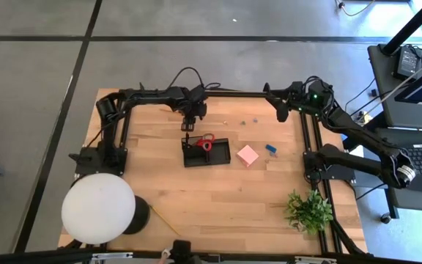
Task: Pick and place office supplies into organizer
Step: Put the orange pencil into the desk organizer
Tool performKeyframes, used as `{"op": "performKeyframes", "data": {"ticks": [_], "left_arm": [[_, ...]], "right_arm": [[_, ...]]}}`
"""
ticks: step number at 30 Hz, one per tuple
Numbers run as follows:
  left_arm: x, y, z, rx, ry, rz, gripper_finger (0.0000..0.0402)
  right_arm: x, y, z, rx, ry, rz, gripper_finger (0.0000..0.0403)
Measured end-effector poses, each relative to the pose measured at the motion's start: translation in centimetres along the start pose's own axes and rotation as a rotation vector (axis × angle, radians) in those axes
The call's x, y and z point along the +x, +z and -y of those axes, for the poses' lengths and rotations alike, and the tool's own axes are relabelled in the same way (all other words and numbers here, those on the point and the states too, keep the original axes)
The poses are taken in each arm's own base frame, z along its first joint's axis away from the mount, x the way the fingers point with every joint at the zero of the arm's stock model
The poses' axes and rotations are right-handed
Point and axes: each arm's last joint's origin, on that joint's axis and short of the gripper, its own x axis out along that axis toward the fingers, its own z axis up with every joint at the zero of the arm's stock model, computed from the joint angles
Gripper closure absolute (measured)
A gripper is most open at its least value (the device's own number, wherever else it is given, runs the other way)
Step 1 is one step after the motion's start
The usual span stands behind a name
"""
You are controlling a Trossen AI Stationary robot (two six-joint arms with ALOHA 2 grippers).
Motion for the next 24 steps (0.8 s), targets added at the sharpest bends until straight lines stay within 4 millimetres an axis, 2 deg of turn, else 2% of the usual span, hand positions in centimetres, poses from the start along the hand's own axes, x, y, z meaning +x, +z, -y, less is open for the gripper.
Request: {"op": "performKeyframes", "data": {"ticks": [15, 20, 24], "left_arm": [[0.3, -0.4, -1.3, -0.055, -0.016, 0.060, 0.0235], [0.9, -0.3, -1.2, -0.055, -0.023, 0.059, 0.0238], [2.2, -0.4, -1.1, -0.054, -0.037, 0.027, 0.0240]], "right_arm": [[0.0, 0.0, 0.0, -0.025, -0.001, -0.001, 0.0187], [0.0, 0.0, 0.0, -0.026, -0.001, -0.001, 0.0187], [0.0, 0.0, 0.0, -0.026, -0.001, -0.001, 0.0187]]}}
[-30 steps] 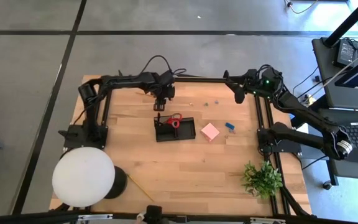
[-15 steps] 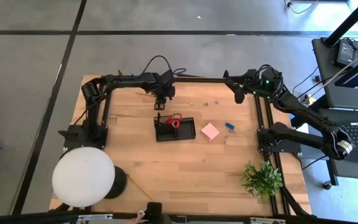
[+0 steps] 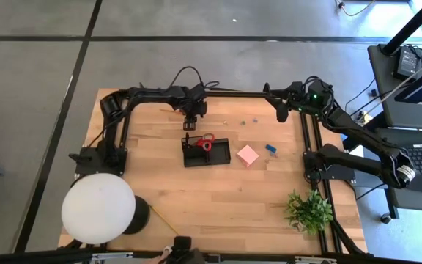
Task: Pick and place office supplies into organizer
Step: Put the orange pencil into the desk organizer
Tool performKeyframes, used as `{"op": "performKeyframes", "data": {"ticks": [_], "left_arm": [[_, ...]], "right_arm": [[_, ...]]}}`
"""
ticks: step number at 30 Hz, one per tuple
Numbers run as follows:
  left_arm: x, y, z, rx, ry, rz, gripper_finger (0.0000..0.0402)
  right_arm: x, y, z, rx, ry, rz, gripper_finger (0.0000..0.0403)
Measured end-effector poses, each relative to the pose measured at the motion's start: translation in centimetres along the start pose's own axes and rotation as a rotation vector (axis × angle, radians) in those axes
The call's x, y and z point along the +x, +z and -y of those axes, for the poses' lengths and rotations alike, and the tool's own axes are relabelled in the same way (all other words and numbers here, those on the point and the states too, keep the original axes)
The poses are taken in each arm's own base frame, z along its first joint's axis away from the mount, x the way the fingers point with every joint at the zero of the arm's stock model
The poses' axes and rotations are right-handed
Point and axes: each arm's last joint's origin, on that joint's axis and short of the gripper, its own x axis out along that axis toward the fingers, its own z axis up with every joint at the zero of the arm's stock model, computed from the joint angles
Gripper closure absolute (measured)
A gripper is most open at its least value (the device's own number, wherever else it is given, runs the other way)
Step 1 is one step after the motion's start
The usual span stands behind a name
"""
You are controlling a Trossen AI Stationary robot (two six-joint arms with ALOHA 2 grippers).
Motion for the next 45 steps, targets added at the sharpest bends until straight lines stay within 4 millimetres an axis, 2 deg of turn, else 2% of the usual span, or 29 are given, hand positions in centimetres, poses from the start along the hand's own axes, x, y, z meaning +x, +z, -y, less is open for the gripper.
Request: {"op": "performKeyframes", "data": {"ticks": [4, 9, 16, 40, 45], "left_arm": [[0.8, 0.4, -0.3, -0.014, -0.013, -0.023, 0.0240], [0.8, 0.6, -0.7, -0.016, -0.032, -0.054, 0.0247], [0.6, -0.5, -1.0, -0.035, -0.081, -0.145, 0.0263], [0.7, 0.2, -0.5, -0.001, -0.071, -0.084, 0.0276], [0.7, 0.2, -0.5, -0.011, -0.080, -0.086, 0.0293]], "right_arm": [[0.0, 0.0, 0.0, 0.001, 0.000, -0.001, 0.0187], [0.0, -0.1, 0.0, 0.003, -0.001, -0.008, 0.0187], [0.0, -0.1, 0.0, -0.001, -0.001, -0.009, 0.0187], [0.0, -0.1, 0.0, -0.019, -0.001, -0.010, 0.0187], [0.0, -0.1, 0.0, -0.019, -0.001, -0.010, 0.0187]]}}
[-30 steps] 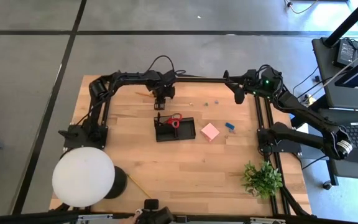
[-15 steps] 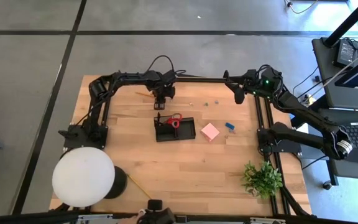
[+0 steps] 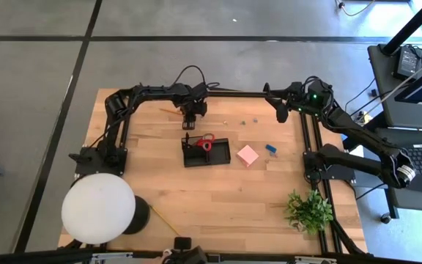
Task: Pick and place office supplies into organizer
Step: Put the orange pencil into the desk organizer
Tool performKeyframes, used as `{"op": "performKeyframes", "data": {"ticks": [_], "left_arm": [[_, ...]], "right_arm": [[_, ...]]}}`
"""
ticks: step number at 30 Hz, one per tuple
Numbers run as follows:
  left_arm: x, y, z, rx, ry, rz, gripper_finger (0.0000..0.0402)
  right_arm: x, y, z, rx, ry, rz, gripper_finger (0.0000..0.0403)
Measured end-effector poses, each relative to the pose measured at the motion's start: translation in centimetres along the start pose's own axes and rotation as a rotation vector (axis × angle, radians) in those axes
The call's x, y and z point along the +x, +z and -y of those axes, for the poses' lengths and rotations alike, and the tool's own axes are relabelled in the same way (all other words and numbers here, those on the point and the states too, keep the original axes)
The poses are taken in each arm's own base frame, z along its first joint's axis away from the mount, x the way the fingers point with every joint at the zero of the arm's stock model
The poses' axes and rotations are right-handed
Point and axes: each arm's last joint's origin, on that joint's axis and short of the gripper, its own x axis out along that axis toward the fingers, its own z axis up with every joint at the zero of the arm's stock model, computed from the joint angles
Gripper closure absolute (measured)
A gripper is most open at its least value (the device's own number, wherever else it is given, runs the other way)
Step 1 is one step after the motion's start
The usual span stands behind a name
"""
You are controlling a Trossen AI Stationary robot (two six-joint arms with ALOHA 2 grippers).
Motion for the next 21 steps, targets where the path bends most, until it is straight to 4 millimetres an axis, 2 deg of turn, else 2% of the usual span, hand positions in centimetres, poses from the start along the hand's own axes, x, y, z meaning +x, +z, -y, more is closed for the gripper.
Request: {"op": "performKeyframes", "data": {"ticks": [8, 16, 21], "left_arm": [[0.1, 0.0, 0.0, -0.001, -0.006, 0.001, 0.0319], [1.7, 0.1, 0.5, -0.022, -0.044, -0.043, 0.0320], [1.7, 0.3, 0.8, 0.015, -0.036, -0.048, 0.0320]], "right_arm": [[0.0, -0.1, 0.0, 0.003, -0.001, -0.008, 0.0187], [0.0, -0.1, 0.0, -0.001, 0.000, -0.008, 0.0187], [0.0, -0.1, 0.0, -0.001, 0.000, -0.007, 0.0187]]}}
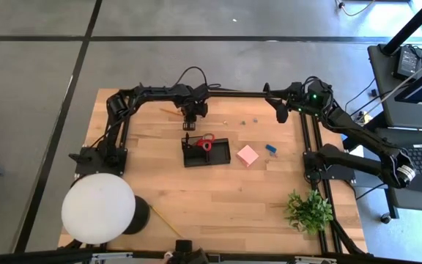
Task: Pick and place office supplies into organizer
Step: Put the orange pencil into the desk organizer
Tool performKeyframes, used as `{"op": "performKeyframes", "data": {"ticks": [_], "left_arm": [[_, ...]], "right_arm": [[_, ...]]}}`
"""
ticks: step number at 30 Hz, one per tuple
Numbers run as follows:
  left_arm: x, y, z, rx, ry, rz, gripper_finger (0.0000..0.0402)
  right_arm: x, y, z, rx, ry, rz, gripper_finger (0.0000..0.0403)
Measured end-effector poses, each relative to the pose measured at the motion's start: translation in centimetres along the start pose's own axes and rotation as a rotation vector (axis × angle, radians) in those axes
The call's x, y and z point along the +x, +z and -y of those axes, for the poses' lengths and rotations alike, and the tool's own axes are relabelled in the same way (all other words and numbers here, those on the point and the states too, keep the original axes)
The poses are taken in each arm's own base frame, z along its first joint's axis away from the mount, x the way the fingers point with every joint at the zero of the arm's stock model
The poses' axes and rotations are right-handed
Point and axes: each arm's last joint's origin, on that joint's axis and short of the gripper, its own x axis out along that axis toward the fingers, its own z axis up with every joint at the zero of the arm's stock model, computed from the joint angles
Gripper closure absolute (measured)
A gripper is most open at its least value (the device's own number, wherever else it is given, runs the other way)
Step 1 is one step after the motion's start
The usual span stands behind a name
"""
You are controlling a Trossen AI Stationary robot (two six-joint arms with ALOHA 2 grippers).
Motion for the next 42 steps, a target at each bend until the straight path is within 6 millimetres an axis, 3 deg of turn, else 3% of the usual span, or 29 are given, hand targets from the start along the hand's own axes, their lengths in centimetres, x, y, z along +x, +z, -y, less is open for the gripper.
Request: {"op": "performKeyframes", "data": {"ticks": [5, 14, 23, 29, 36, 42], "left_arm": [[0.0, 0.0, 0.1, 0.007, 0.003, -0.002, 0.0326], [-0.1, 0.1, 0.2, 0.021, 0.026, -0.011, 0.0387], [-0.4, 0.0, 0.2, -0.058, 0.051, -0.013, 0.0384], [-2.6, -0.1, 0.2, -0.090, 0.063, 0.041, 0.0393], [-7.7, -0.7, 0.0, -0.170, 0.087, 0.162, 0.0393], [-13.5, -1.6, 0.5, -0.246, 0.131, 0.328, 0.0393]], "right_arm": [[0.0, 0.0, 0.0, 0.000, 0.000, 0.000, 0.0187], [0.0, 0.0, 0.0, 0.000, 0.000, 0.000, 0.0187], [0.0, 0.0, 0.0, 0.000, 0.000, 0.000, 0.0187], [0.0, 0.0, 0.0, 0.000, 0.000, 0.000, 0.0187], [0.0, 0.0, 0.0, 0.000, 0.000, 0.000, 0.0187], [0.0, 0.0, 0.0, 0.004, 0.001, 0.001, 0.0187]]}}
